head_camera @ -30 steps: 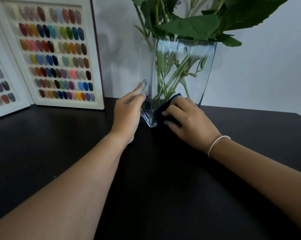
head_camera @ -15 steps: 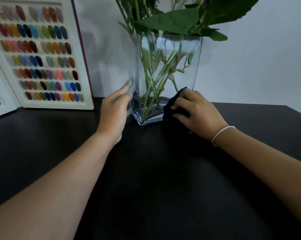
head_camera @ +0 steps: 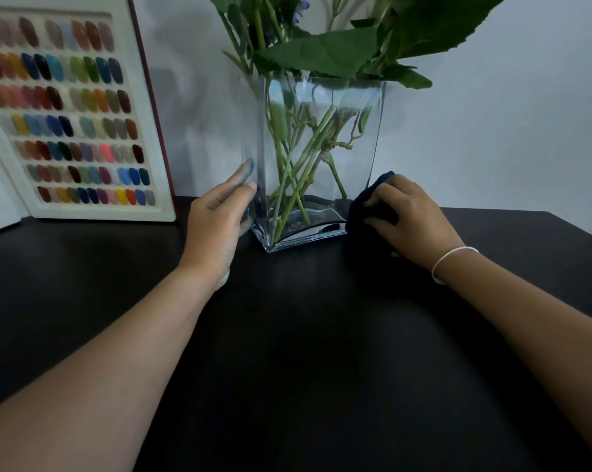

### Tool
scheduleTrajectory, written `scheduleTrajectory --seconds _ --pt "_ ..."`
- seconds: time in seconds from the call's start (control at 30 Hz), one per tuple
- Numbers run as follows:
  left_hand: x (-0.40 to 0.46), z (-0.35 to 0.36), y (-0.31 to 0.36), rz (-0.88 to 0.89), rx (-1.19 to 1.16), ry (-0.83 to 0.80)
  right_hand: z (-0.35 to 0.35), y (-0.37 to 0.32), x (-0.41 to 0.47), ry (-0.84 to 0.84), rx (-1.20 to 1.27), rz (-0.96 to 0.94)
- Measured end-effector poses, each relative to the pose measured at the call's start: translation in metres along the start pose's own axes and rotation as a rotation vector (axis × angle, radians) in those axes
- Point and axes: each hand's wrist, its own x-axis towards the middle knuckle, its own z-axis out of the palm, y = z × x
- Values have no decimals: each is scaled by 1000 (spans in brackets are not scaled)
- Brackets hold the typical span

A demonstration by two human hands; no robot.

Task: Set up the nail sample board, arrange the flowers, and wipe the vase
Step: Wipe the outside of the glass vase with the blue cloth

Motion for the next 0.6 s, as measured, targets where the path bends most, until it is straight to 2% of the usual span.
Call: scheduleTrajectory --seconds 0.2,0.47,0.6 --pt "-1 1 1 2 -11 14 -2 0 3 152 199 115" --pt "-2 1 2 6 -3 10 -24 -22 38 636 449 235" --pt "-2 1 3 5 -10 3 -21 -23 46 597 449 223"
